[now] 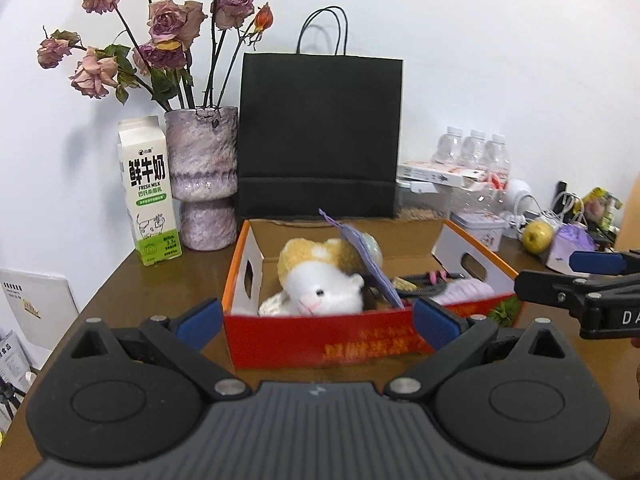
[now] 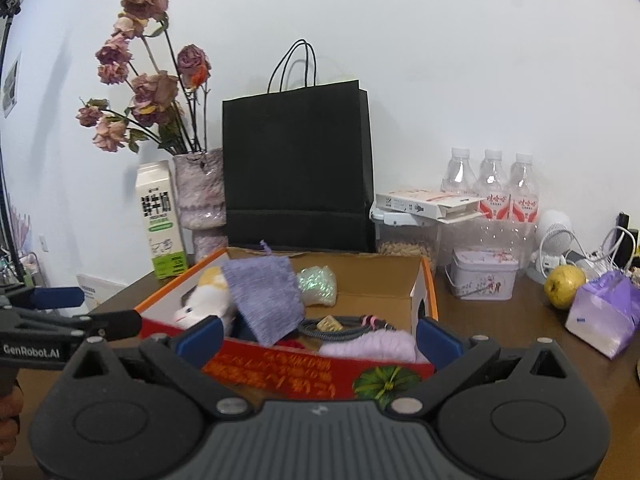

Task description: Organize objects

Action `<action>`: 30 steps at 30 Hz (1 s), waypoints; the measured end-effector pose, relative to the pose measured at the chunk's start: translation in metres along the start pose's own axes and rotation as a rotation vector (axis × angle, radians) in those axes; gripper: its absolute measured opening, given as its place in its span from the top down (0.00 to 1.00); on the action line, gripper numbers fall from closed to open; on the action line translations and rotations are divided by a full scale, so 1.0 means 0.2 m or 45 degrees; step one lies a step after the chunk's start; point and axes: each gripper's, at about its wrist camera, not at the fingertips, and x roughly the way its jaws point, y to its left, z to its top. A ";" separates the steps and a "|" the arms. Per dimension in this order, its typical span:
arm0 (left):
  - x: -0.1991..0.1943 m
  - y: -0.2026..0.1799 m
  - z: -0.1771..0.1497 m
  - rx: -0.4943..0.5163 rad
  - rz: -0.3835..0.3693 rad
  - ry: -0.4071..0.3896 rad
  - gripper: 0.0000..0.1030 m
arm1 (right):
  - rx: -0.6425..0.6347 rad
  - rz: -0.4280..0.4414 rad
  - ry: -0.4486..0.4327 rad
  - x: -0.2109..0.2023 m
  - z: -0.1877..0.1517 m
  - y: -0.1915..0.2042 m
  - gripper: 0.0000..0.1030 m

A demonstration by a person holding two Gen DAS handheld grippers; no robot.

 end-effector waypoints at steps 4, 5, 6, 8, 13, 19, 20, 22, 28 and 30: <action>-0.13 -0.03 -0.03 0.001 -0.008 0.003 0.00 | 0.013 0.005 0.013 -0.12 -0.03 0.03 0.00; -0.16 -0.03 -0.04 -0.001 -0.008 0.003 0.00 | 0.018 0.007 0.014 -0.14 -0.04 0.04 0.00; -0.19 -0.04 -0.05 -0.002 -0.006 0.008 0.00 | 0.023 0.006 0.015 -0.18 -0.05 0.04 0.00; -0.25 -0.05 -0.07 0.003 0.003 0.013 0.00 | 0.027 0.004 0.015 -0.23 -0.07 0.06 0.00; -0.41 -0.07 -0.12 0.006 0.019 0.013 0.00 | 0.024 0.001 0.015 -0.39 -0.12 0.09 0.00; -0.55 -0.07 -0.17 -0.005 0.035 0.018 0.00 | 0.022 -0.001 0.011 -0.55 -0.18 0.13 0.00; -0.57 -0.07 -0.18 -0.006 0.037 0.019 0.00 | 0.020 -0.002 0.009 -0.57 -0.18 0.13 0.00; -0.60 -0.07 -0.19 -0.009 0.040 0.021 0.00 | 0.017 -0.004 0.005 -0.61 -0.19 0.14 0.00; -0.67 -0.07 -0.21 -0.020 0.043 0.024 0.00 | 0.013 -0.003 -0.002 -0.69 -0.20 0.17 0.00; -0.67 -0.08 -0.21 -0.018 0.044 0.023 0.00 | 0.012 -0.002 -0.003 -0.70 -0.21 0.17 0.00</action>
